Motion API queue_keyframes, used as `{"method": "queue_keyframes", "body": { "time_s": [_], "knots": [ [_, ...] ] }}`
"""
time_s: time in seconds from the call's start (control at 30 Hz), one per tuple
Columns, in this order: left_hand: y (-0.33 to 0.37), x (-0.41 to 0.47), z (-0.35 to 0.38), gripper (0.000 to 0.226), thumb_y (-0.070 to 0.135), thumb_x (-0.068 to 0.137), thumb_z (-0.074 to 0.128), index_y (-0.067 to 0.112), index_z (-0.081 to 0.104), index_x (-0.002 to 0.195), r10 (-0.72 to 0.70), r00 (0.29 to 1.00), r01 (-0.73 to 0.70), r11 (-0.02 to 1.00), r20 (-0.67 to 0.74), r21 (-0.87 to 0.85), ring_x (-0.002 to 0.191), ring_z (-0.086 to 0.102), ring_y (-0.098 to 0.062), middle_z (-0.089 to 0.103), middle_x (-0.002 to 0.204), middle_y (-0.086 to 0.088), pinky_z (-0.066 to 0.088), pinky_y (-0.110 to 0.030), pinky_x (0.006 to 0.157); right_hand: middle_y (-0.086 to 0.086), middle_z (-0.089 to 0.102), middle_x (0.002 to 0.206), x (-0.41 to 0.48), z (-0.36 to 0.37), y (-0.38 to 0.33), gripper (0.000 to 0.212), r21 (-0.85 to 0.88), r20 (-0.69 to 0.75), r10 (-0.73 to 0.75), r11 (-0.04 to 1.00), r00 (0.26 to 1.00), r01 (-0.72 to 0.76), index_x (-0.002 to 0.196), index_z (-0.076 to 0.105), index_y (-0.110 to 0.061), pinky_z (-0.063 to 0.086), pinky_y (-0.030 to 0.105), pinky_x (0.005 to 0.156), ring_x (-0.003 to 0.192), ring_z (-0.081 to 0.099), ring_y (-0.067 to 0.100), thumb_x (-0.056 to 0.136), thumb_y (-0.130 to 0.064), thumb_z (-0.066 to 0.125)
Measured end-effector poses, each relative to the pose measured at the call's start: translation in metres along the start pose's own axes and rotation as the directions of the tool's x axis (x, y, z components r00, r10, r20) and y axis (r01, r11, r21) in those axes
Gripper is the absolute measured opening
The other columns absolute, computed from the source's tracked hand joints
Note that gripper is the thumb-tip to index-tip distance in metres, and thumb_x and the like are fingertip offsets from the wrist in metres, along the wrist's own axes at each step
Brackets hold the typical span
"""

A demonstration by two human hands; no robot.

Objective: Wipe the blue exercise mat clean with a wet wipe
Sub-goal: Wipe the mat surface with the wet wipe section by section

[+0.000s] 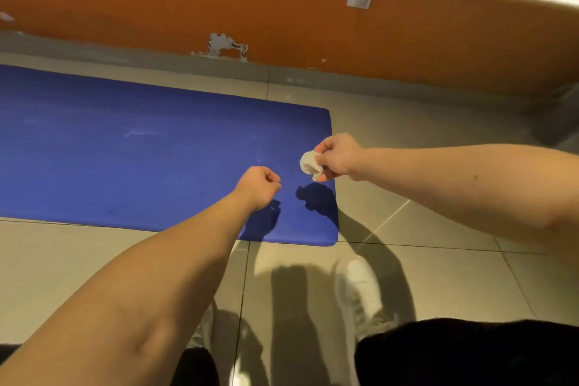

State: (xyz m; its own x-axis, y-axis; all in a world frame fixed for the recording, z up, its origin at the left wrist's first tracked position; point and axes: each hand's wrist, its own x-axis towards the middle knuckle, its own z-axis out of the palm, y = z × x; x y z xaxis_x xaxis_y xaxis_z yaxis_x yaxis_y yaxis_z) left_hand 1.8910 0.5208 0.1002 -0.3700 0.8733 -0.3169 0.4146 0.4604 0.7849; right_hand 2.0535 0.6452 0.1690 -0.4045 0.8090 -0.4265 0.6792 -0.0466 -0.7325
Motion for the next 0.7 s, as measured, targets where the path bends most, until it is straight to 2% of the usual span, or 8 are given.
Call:
{"method": "queue_keyframes", "body": {
  "time_s": [0.13,0.2,0.3,0.4,0.47,0.53,0.6,0.7],
  "knots": [
    [-0.024,0.027,0.039,0.003,0.011,0.094,0.061,0.008,0.062,0.092,-0.060,0.998,0.062,0.987,-0.020,0.150,0.080,0.052,-0.026,0.062,0.091,-0.010,0.049,-0.037,0.075,0.015,0.052,0.125,0.024,0.004,0.043,0.037,-0.008,-0.063,0.067,0.998,0.996,-0.067,0.121,0.068,-0.009,0.060,0.036,0.048,0.081,0.064,0.049,0.092,0.012,0.058],
    [-0.037,0.039,0.062,0.010,0.013,0.091,0.063,0.004,0.064,0.095,-0.089,0.996,0.093,0.972,-0.027,0.215,0.080,0.055,-0.028,0.067,0.096,-0.015,0.053,-0.041,0.077,0.015,0.054,0.125,0.039,0.005,0.076,0.036,-0.004,-0.089,0.102,0.995,0.991,-0.103,0.126,0.067,-0.003,0.055,0.030,0.042,0.075,0.057,0.044,0.095,0.010,0.055],
    [-0.056,0.051,0.091,0.009,0.017,0.086,0.067,0.009,0.063,0.089,-0.147,0.989,0.151,0.946,-0.034,0.289,0.094,0.063,-0.033,0.068,0.103,-0.014,0.056,-0.045,0.082,0.013,0.070,0.112,0.061,0.001,0.128,0.020,-0.294,-0.018,-0.024,0.956,1.000,0.017,0.107,0.076,-0.006,0.060,0.037,0.077,0.095,0.067,0.033,0.093,-0.006,0.063],
    [-0.069,0.058,0.112,0.025,0.030,0.088,0.068,0.014,0.066,0.108,-0.217,0.976,0.202,0.861,-0.021,0.467,0.115,0.052,-0.033,0.056,0.123,-0.011,0.052,-0.044,0.092,0.014,0.068,0.087,0.081,0.001,0.167,0.015,-0.371,0.085,-0.033,0.926,0.996,0.063,0.087,0.072,-0.004,0.047,0.034,0.074,0.080,0.062,0.020,0.086,-0.018,0.067],
    [-0.077,0.062,0.122,0.039,0.034,0.091,0.066,0.015,0.059,0.124,-0.244,0.970,0.209,0.803,-0.012,0.559,0.125,0.040,-0.033,0.045,0.136,-0.010,0.047,-0.043,0.099,0.016,0.067,0.094,0.094,0.008,0.182,0.017,-0.437,0.134,-0.099,0.887,0.986,0.148,0.098,0.071,0.003,0.044,0.037,0.077,0.089,0.062,0.028,0.092,-0.007,0.059],
    [-0.084,0.064,0.129,0.046,0.032,0.090,0.067,0.015,0.053,0.131,-0.259,0.966,0.222,0.786,-0.019,0.577,0.129,0.032,-0.032,0.036,0.143,-0.007,0.048,-0.042,0.097,0.015,0.068,0.115,0.099,0.018,0.191,0.027,-0.491,0.145,-0.166,0.843,0.975,0.217,0.118,0.069,0.001,0.048,0.039,0.093,0.110,0.063,0.034,0.099,0.000,0.050],
    [-0.090,0.066,0.133,0.054,0.032,0.087,0.070,0.017,0.048,0.133,-0.272,0.961,0.248,0.767,-0.050,0.592,0.131,0.029,-0.030,0.031,0.145,-0.005,0.049,-0.041,0.093,0.015,0.066,0.127,0.099,0.029,0.194,0.033,-0.499,0.188,-0.211,0.821,0.959,0.278,0.130,0.063,-0.004,0.046,0.041,0.102,0.120,0.060,0.036,0.104,-0.003,0.044],
    [-0.099,0.065,0.137,0.074,0.039,0.084,0.074,0.022,0.037,0.146,-0.310,0.947,0.292,0.727,-0.083,0.621,0.142,0.020,-0.029,0.022,0.154,-0.003,0.039,-0.042,0.107,0.013,0.046,0.147,0.097,0.052,0.208,0.042,-0.558,0.379,-0.254,0.704,0.890,0.439,0.150,0.039,-0.005,0.029,0.034,0.112,0.138,0.041,0.037,0.110,-0.014,0.035]
  ]
}}
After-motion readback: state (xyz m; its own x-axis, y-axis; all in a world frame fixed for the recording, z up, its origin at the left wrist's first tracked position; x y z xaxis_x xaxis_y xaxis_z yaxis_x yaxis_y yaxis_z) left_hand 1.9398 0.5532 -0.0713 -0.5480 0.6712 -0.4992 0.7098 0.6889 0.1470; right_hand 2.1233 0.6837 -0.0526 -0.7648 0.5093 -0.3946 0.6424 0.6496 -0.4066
